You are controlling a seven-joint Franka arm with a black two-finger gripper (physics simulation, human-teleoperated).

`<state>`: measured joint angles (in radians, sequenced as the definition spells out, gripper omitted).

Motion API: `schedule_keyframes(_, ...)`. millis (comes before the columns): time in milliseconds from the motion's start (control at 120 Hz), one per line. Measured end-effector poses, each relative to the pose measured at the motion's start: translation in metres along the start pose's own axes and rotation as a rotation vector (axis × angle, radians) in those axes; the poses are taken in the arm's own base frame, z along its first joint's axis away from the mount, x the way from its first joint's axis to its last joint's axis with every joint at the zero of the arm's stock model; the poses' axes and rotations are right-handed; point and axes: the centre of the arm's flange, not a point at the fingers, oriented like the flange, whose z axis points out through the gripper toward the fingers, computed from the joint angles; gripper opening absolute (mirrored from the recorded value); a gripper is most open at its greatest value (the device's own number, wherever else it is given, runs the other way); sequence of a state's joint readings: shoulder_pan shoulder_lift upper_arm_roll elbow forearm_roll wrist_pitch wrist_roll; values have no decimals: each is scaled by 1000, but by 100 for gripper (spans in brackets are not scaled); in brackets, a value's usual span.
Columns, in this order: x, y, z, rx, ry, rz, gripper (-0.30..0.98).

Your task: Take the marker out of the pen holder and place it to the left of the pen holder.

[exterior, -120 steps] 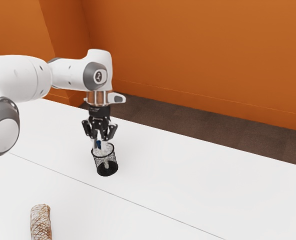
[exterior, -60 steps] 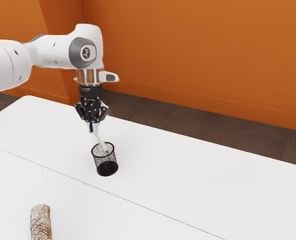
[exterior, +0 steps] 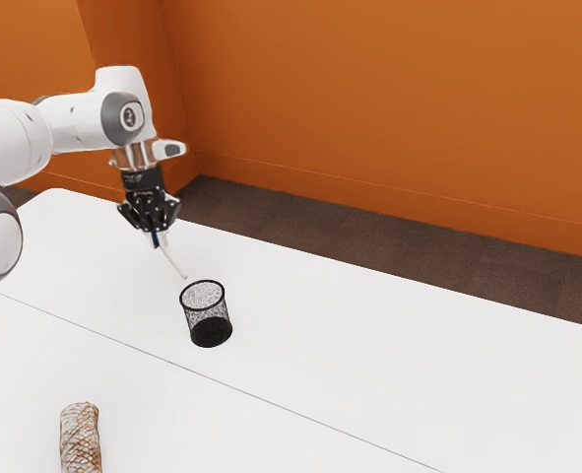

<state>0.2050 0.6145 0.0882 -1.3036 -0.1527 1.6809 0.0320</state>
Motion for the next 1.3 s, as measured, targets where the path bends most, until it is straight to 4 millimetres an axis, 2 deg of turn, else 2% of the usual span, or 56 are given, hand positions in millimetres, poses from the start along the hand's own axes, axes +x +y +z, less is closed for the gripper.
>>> schedule_keyframes(100, 2, -12, 16, -8, 2, -8, -6)
schedule_keyframes(325, -2, -18, 34, -24, -8, 8, 5)
schedule_keyframes(542, -18, -25, 59, -36, -67, 14, 20)
schedule_keyframes(642, -21, -26, 61, -39, -76, 20, 24)
schedule_keyframes(742, -25, -32, 67, -39, -95, 15, 16)
schedule_keyframes(858, -34, -41, 92, -42, -152, 8, 4)
schedule_keyframes(1008, -40, -44, 117, -41, -205, 14, -3)
schedule_keyframes(1158, -40, -42, 119, -46, -209, 40, 28)
schedule_keyframes(1192, -41, -37, 107, -45, -190, 54, 33)
schedule_keyframes(1208, -43, -27, 89, -42, -162, 73, 36)
schedule_keyframes(1242, -54, 5, 40, -31, -84, 130, 40)
schedule_keyframes(1300, -90, 69, -51, -19, 66, 246, 47)
